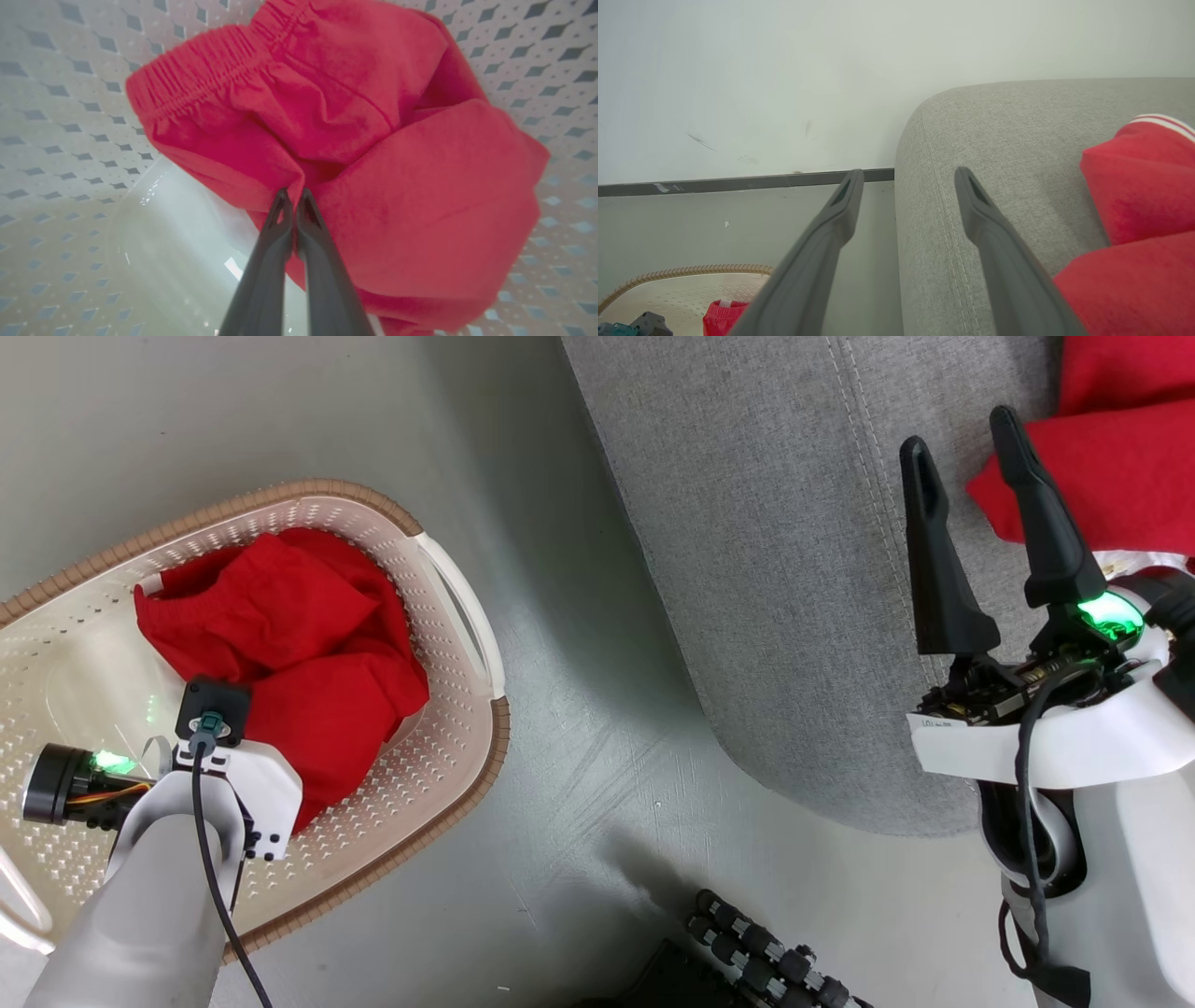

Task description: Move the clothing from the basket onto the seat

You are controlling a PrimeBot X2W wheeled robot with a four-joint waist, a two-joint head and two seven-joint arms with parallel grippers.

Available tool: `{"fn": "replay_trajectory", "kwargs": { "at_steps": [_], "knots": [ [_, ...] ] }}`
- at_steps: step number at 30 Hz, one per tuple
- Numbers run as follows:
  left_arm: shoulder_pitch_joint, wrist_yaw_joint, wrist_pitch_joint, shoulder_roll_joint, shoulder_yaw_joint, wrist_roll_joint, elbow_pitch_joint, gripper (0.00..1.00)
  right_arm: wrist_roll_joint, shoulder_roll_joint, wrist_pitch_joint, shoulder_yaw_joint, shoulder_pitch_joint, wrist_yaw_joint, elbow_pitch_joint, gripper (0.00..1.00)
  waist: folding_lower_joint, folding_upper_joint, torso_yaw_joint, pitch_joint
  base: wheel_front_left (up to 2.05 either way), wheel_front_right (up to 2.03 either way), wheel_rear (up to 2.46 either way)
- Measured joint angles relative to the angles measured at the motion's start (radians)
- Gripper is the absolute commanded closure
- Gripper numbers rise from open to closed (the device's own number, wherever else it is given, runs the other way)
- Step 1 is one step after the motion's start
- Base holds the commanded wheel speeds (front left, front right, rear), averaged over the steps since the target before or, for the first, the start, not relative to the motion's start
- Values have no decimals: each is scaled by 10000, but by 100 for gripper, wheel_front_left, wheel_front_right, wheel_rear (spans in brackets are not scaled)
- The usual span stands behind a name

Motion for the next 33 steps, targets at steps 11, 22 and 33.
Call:
{"fn": "replay_trajectory", "kwargs": {
  "at_steps": [11, 22, 33],
  "knots": [
    [-13, -207, -579, -44, -52, -77, -58, 100, -31, 0, 0, -92, -65, 0, 130, 0, 0, 0, 122, -83, 0, 0, 0],
    [-12, -456, -1149, -188, -119, -173, -679, 100, -291, -2, 0, -88, -421, 0, 355, 0, 0, 0, 522, -388, 0, 0, 0],
    [49, -631, -1465, -234, -247, -144, -2307, 100, -704, -10, 0, -408, -617, 0, 575, 0, 0, 0, 1135, -1046, 0, 0, 0]
  ]
}}
